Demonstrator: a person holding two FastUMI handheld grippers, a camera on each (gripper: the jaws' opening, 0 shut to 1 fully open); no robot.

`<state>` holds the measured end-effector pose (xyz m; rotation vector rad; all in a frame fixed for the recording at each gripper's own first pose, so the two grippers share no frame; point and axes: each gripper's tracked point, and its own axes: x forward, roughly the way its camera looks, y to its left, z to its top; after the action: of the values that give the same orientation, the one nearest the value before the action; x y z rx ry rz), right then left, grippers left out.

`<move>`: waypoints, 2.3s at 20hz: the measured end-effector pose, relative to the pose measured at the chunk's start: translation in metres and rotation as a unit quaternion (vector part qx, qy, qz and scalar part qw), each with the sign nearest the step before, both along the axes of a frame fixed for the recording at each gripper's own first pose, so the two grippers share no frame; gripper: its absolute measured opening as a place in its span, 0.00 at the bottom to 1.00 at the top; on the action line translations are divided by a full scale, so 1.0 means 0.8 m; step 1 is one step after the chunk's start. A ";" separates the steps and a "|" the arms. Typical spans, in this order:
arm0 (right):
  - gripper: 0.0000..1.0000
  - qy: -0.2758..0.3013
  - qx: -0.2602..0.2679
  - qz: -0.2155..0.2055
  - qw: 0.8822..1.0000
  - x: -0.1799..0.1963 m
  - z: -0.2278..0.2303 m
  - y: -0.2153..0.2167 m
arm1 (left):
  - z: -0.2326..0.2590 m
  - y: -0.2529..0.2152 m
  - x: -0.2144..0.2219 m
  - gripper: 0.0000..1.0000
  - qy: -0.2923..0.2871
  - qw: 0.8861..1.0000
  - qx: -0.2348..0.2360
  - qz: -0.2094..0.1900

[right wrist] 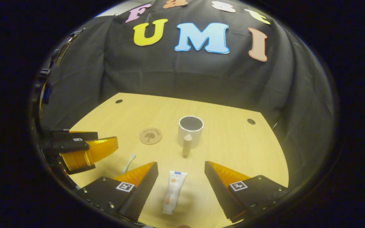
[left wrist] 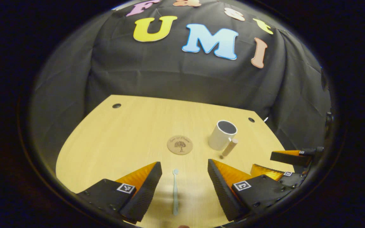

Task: Put the toothbrush and toothpaste on the desktop into the cup, then pick up the cup and place it on the coaster on the desktop.

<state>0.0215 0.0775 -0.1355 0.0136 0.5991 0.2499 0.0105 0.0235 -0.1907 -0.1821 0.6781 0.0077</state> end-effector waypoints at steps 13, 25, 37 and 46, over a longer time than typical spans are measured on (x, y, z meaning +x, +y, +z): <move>0.93 0.174 -0.001 0.005 0.985 -0.010 -0.091 0.006 | -0.126 -0.011 -0.018 0.99 0.216 0.976 -0.023 -0.010; 0.95 0.281 0.007 0.003 0.960 -0.011 -0.150 0.019 | -0.181 -0.018 -0.041 0.99 0.321 0.947 -0.002 -0.023; 0.85 0.304 -0.007 0.000 0.953 -0.015 -0.177 0.023 | -0.198 -0.013 -0.051 0.72 0.330 0.942 0.054 -0.031; 0.39 0.302 -0.017 -0.002 0.953 -0.021 -0.178 0.014 | -0.196 -0.020 -0.046 0.13 0.288 0.955 0.043 -0.053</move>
<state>0.0045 0.0887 -0.2780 0.0600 1.2143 0.2305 -0.0260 0.0073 -0.3474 -0.0551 1.2678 -0.0127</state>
